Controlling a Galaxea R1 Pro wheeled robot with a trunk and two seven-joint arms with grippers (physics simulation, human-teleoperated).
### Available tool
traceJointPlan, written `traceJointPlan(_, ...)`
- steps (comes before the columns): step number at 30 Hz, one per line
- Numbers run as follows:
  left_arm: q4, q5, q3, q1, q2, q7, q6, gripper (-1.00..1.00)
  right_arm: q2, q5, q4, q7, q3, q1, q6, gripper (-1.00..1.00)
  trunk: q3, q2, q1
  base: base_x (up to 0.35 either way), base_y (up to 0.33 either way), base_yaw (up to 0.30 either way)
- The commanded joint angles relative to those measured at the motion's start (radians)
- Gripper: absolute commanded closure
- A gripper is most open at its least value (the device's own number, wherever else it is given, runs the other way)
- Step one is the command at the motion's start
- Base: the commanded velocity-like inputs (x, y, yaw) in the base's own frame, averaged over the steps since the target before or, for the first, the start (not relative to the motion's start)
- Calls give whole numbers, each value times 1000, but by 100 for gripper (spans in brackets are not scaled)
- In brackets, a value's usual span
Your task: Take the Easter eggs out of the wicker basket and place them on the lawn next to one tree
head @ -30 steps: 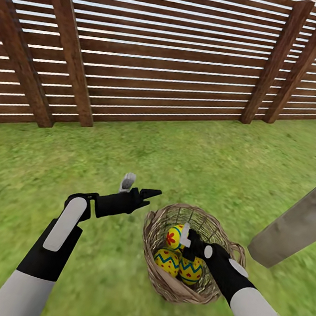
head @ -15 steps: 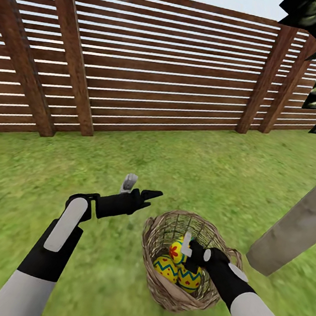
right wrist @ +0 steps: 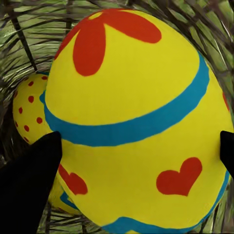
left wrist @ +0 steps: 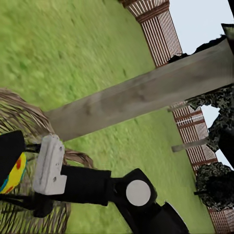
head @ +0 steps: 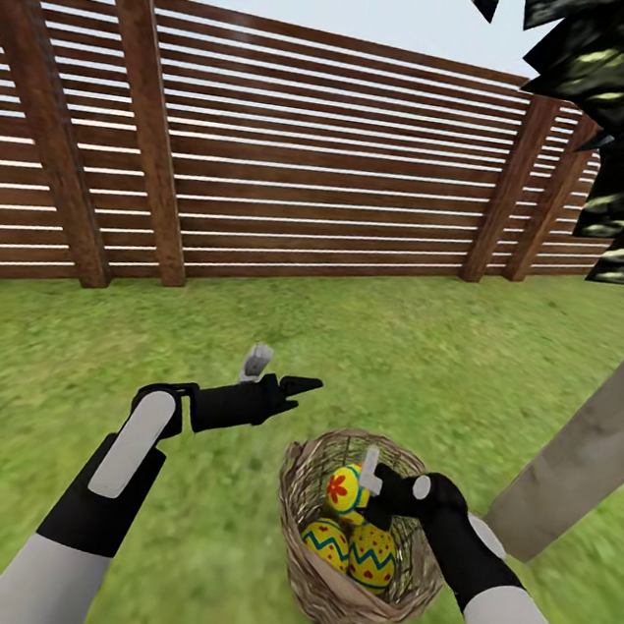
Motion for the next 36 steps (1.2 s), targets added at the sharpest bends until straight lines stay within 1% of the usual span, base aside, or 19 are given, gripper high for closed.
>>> traceJointPlan(1, 0, 4, 0, -1, -1, 5, 4, -100, -13, 3, -75, 25, -12, 33, 18, 100, 3, 0, -1, 0, 0, 0)
traceJointPlan(2, 0, 4, 0, 0, -1, 5, 4, -100, -26, 2, -143, 39, -16, 66, 42, 100, 7, 0, -1, 0, 0, 0)
traceJointPlan(4, 0, 4, -1, 0, -2, 5, 4, -100, -36, 5, -258, 68, -19, 125, 72, 100, 14, 7, -5, 0, 0, 0)
traceJointPlan(6, 0, 4, -1, 0, -2, 5, 4, -100, -40, 10, -297, 77, -19, 153, 78, 100, 20, 21, -13, 0, 0, 0)
traceJointPlan(10, 0, 4, -1, 0, -2, 5, 4, -100, -46, 8, -351, 80, -19, 171, 84, 100, 33, 49, -28, 0, 0, 0)
traceJointPlan(12, 1, 4, -1, 0, -3, 5, 4, -100, -46, 8, -390, 81, -19, 187, 115, 100, 39, 63, -36, 0, 0, 0)
traceJointPlan(15, 1, 4, -1, 0, -3, 6, 4, -100, -45, 5, -410, 82, -19, 197, 140, 100, 48, 84, -47, 0, 0, 0)
traceJointPlan(22, 1, 4, -1, 0, -2, 6, 4, -100, -45, 4, -433, 82, -19, 198, 146, 100, 70, 133, -74, 0, 0, 0)
traceJointPlan(25, 1, 4, 1, 0, 1, 5, 4, -100, -45, 3, -457, 83, -20, 199, 205, 100, 80, 154, -86, 0, 0, 0)
traceJointPlan(31, 0, 4, 2, 0, 4, 5, 4, -100, -45, 2, -471, 82, -21, 203, 248, 100, 99, 196, -109, 0, 0, 0)
traceJointPlan(33, 0, 4, 2, 0, 5, 4, 4, -100, -43, 1, -472, 82, -43, 203, 253, 100, 105, 210, -116, 0, 0, 0)
traceJointPlan(35, 0, 6, 2, 0, 5, 3, 4, -100, -39, 1, -473, 82, -92, 203, 254, 100, 111, 224, -124, 0, 0, 0)
traceJointPlan(36, 0, 6, 3, 0, 5, 3, 4, -100, -37, 1, -474, 82, -104, 203, 254, 100, 114, 231, -128, 0, 0, 0)
